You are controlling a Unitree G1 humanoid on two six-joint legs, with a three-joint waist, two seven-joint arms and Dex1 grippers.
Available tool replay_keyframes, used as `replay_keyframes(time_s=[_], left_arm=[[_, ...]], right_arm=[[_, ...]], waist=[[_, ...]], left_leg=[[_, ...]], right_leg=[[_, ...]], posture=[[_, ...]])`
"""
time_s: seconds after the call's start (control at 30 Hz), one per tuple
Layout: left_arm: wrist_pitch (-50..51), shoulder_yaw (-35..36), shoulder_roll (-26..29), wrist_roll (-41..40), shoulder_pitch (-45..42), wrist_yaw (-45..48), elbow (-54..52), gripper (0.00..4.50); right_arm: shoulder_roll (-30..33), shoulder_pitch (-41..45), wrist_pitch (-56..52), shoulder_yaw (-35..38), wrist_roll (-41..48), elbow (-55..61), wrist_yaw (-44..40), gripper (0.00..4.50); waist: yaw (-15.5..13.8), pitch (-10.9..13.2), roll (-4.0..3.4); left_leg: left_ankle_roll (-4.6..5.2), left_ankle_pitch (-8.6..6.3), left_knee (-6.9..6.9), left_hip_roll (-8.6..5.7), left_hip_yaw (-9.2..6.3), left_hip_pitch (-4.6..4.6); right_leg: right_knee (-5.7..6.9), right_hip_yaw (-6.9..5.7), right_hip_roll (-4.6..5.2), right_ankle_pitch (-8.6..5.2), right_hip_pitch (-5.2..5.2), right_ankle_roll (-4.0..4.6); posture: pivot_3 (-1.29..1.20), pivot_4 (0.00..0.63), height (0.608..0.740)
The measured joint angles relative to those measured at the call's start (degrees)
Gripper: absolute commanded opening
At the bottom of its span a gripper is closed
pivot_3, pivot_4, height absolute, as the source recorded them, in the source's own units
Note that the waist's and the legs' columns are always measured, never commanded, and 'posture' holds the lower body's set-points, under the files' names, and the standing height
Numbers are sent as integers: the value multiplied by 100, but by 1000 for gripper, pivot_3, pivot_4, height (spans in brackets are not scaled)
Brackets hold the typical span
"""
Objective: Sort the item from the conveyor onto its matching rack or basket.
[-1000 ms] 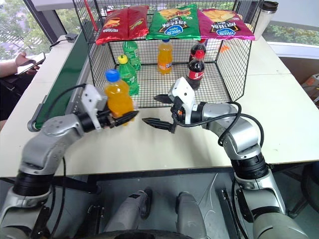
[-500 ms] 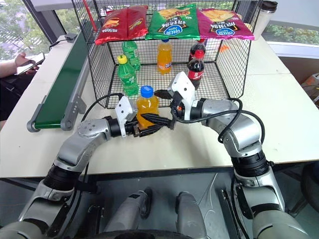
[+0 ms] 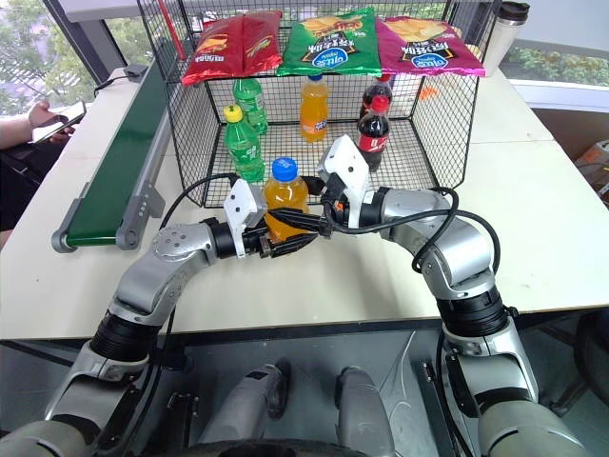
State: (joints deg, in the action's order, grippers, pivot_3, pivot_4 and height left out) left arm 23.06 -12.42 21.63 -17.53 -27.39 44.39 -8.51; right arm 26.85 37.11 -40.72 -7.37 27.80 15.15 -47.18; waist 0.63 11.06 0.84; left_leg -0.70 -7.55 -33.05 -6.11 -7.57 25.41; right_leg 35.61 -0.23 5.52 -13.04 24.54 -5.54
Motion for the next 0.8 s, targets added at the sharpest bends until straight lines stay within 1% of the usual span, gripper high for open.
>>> replay_keyframes(time_s=[0.03,0.07,0.1,0.33,0.4,0.5,0.6,0.67,0.73,0.8], left_arm=[[-3,4,-10,12,0,-16,2,4041],[-17,6,-19,22,0,-27,4,4412],[-86,6,-49,26,0,-39,-7,4463],[-137,30,-19,316,98,-370,-85,4463],[-87,101,76,311,285,-406,-242,4463],[121,421,248,201,609,-505,-525,4463],[412,915,364,2,891,-675,-817,4463],[538,1151,391,-65,948,-808,-881,4463],[565,1310,320,-52,990,-1061,-889,4463],[515,1385,76,78,1033,-1478,-893,4463]], right_arm=[[1,0,0,0,-2,0,2,2388],[0,0,-3,-1,-6,-3,25,2388],[-4,0,-12,-8,-26,-37,83,2388],[-58,21,-8,-14,-139,-259,292,2388],[-112,118,17,-11,-228,-428,406,2388],[-219,284,177,12,-443,-729,669,2388],[-363,496,417,58,-775,-1271,1060,2388],[-393,580,567,75,-957,-1567,1197,2388],[-553,692,770,82,-1097,-1880,1343,2388],[-805,983,1073,91,-1323,-2524,1661,2388]], waist=[[0,0,0],[1,0,0],[0,0,0],[7,0,0],[28,0,-1],[24,0,-1],[23,1,-1],[-13,1,-1],[4,1,-1],[16,1,-1]], left_leg=[[0,0,0,0,0,0],[0,0,0,0,0,0],[0,0,0,0,0,0],[1,1,-2,0,0,-2],[1,1,-2,0,2,-4],[0,1,-3,2,0,-4],[-6,-1,-7,2,1,-6],[-7,-1,-10,-2,-1,-5],[-2,2,-11,-4,5,-6],[-3,3,-13,-4,7,-7]], right_leg=[[0,0,0,0,0,0],[0,0,0,0,0,-1],[1,0,0,0,0,-1],[11,1,0,2,1,-3],[17,2,-1,2,3,-3],[27,2,-1,1,8,-2],[35,3,-6,-8,9,14],[37,2,-7,-8,8,14],[36,4,-6,-6,7,10],[38,6,-7,3,7,-3]], posture=[[0,150,739],[0,150,739],[0,150,739],[0,150,739],[0,150,739],[0,150,739],[0,150,739],[0,150,739],[0,150,739],[0,150,739]])
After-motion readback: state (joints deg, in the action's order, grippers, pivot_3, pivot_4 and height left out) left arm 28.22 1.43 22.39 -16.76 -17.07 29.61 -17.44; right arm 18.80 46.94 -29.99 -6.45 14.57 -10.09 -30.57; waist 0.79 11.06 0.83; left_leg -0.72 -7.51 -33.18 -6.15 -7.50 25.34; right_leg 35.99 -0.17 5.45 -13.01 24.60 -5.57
